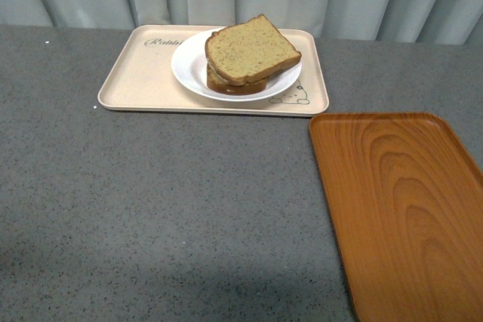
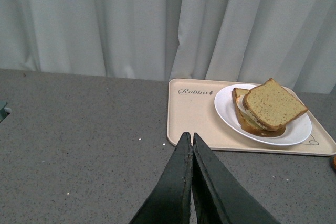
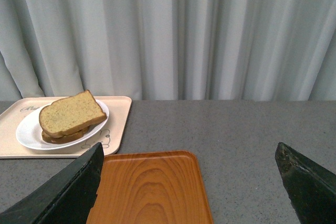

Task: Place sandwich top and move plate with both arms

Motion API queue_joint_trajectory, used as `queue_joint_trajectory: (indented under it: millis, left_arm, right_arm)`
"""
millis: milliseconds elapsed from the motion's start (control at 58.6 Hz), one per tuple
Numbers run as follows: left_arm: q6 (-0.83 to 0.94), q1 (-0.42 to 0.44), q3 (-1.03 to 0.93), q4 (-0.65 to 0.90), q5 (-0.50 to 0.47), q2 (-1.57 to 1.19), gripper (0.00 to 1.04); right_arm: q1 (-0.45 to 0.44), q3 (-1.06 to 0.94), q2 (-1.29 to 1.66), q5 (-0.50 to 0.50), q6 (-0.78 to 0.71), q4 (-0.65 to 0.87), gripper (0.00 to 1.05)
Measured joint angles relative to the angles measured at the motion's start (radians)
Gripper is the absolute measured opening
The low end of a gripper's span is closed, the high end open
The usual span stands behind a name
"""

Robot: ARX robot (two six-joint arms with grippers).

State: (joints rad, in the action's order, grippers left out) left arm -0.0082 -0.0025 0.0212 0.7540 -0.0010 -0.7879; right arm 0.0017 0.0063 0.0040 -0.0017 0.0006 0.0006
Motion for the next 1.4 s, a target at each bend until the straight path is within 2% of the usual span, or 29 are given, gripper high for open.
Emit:
queue_joint_trajectory:
  millis: [563,1228,1296,1399]
  left_arm:
    - [0.000,0.000,-0.003,-0.344,0.000,0.378,0.04]
    - [0.000,0.000,-0.003,-0.587,0.000,0.624,0.04]
    - [0.000,0.000,-0.003,-0.716,0.002,0.719,0.04]
    - [0.001,0.000,-0.003,-0.749,0.001,0.780,0.04]
  right_arm:
    - [0.000,0.000,0.000,0.000,0.000,0.000,0.96]
    - [0.000,0.000,0.000,0.000,0.000,0.000,0.96]
    - [0.000,0.000,0.000,0.000,0.000,0.000,0.96]
    - [0.000,0.000,0.000,0.000,0.000,0.000,0.96]
